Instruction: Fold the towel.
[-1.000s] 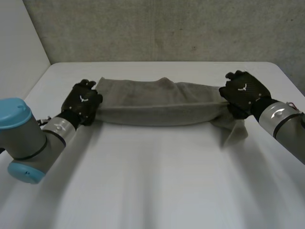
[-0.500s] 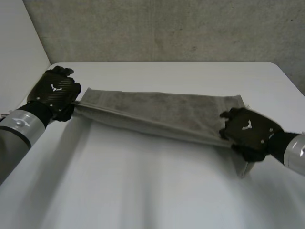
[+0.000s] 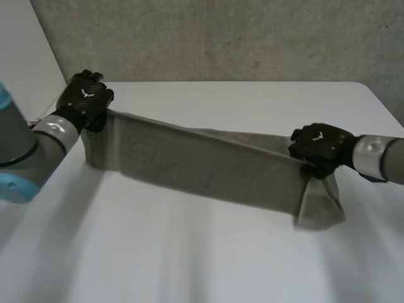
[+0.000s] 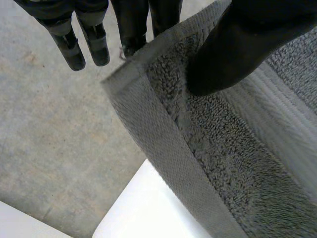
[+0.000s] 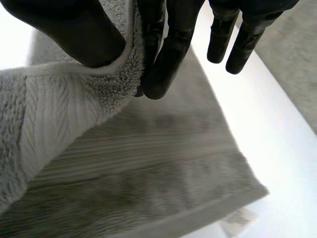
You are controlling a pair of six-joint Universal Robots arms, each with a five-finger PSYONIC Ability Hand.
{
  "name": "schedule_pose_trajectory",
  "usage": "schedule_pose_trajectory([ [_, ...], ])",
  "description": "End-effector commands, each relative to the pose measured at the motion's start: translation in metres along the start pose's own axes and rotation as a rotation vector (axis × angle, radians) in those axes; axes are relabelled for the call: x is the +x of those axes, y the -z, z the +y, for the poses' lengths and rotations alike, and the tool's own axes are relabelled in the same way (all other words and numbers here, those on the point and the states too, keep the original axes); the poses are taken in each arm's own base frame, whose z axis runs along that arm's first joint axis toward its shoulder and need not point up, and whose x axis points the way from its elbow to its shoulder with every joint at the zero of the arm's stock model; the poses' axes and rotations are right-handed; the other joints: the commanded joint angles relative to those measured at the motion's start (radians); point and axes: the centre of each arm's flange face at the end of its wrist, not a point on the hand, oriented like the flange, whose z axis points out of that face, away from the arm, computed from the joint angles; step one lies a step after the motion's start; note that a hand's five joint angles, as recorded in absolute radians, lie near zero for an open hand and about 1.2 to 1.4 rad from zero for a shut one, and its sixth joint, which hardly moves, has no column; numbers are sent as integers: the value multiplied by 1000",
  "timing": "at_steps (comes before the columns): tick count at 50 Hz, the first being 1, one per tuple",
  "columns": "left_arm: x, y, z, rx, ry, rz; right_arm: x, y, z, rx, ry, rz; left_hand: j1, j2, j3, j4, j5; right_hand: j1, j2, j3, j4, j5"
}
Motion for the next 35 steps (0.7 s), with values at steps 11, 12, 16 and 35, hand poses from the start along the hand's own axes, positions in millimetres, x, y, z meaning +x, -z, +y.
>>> schedule_pose_trajectory([
  [11,29,-41,37,6,-11,-17,11,-69,-10,143,41,295,80,45,-49,-55,37,101,53,-12,-58,39],
  [12,29,-44,38,9,-12,-23,11,-69,-10,143,41,295,80,45,-49,-55,37,101,53,-12,-58,39],
  [16,28,-49,43,11,-14,-34,13,-84,-8,161,55,318,80,45,-49,-55,37,101,53,-12,-58,39],
  [35,40,-58,67,-10,-14,-35,11,-122,13,186,73,328,80,45,-49,-55,37,-159,-207,-12,-58,-221],
])
